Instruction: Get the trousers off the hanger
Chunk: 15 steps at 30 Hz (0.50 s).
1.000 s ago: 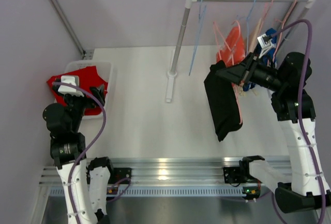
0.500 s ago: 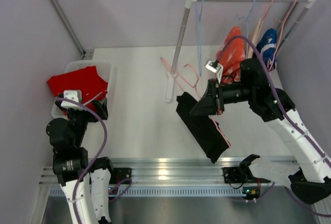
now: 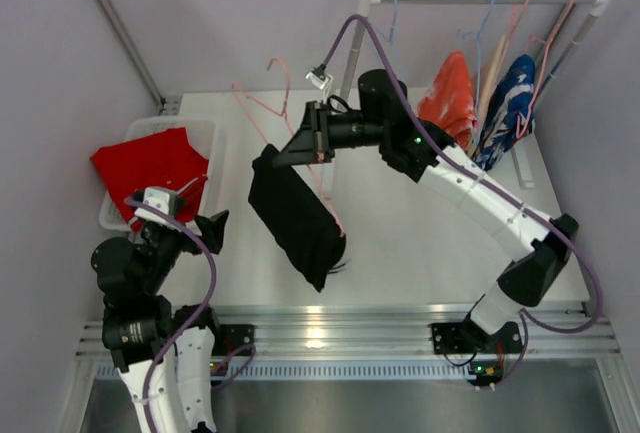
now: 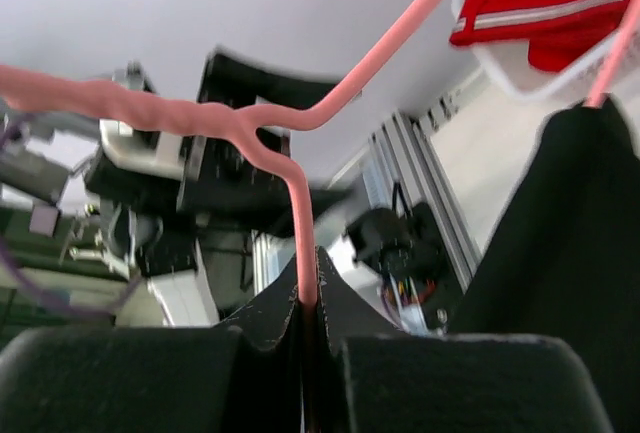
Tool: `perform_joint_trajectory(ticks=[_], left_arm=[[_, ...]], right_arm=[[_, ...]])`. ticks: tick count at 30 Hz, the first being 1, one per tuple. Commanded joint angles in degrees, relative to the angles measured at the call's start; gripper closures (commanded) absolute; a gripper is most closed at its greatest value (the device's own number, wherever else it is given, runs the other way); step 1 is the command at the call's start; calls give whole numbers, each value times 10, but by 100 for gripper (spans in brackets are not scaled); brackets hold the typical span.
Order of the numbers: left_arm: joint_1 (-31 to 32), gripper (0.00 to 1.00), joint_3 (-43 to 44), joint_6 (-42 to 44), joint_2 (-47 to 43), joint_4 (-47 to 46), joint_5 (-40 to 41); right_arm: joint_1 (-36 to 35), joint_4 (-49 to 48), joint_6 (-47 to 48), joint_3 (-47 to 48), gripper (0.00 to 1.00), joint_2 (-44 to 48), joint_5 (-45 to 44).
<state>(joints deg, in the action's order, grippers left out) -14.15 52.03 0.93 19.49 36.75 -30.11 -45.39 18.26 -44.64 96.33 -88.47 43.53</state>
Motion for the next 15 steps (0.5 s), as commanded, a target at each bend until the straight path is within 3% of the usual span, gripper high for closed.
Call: perform_joint_trajectory(ticks=[1, 10, 15], left_arm=[[-1, 1, 20, 14, -6, 15, -114], [-1, 1, 18, 97, 48, 41, -169], [-1, 1, -19, 96, 69, -59, -212]], right_arm=[[-19, -126, -85, 114, 100, -41, -63], [-21, -95, -120, 302, 100, -176, -195], [-18, -96, -127, 363, 100, -229, -229]])
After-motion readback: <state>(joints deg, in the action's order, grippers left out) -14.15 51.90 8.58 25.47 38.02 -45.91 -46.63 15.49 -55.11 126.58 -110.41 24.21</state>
